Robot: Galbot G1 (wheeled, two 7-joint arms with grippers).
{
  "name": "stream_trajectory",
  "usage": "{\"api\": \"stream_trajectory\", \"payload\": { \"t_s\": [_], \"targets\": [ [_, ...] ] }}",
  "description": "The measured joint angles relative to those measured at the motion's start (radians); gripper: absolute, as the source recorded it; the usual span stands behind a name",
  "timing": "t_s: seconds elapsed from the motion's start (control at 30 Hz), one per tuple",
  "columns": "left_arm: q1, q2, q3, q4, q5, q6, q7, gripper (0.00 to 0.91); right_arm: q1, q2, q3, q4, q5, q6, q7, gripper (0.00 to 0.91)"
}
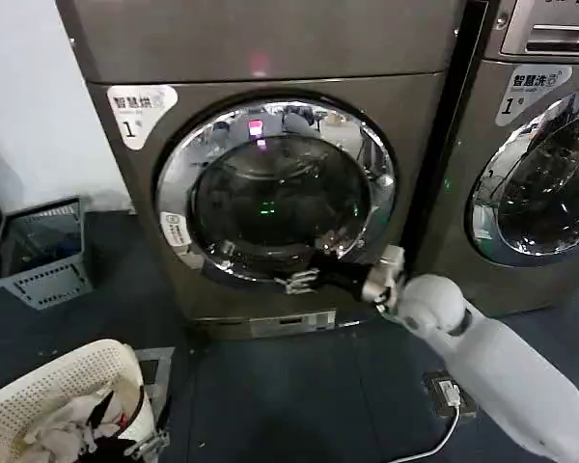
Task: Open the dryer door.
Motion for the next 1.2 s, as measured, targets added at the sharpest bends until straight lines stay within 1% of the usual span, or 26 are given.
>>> {"api": "stream_trajectory", "payload": {
  "t_s": [0.27,0.5,0.83,1.2],
  "targets": [
    [0.002,-0.001,-0.002,-0.004,0.0,0.002,0.0,0.907,0.107,0.071,-0.096,-0.1,0.023,0.012,-0.026,0.907],
    [-0.002,-0.005,-0.002,-0.011,0.002,0.007,0.0,0.907,0.175,0.137,-0.166,-0.176,0.019,0.024,-0.041,0.907],
    [-0.002,-0.009,-0.003,-0.014,0.003,0.007,0.0,0.907,0.242,0.219,-0.231,-0.268,0.011,0.028,-0.048,0.907],
    [-0.002,-0.013,0.0,-0.023,0.003,0.01,0.0,0.907,0.287,0.275,-0.271,-0.343,0.011,0.039,-0.06,0.907]
  ]
}}
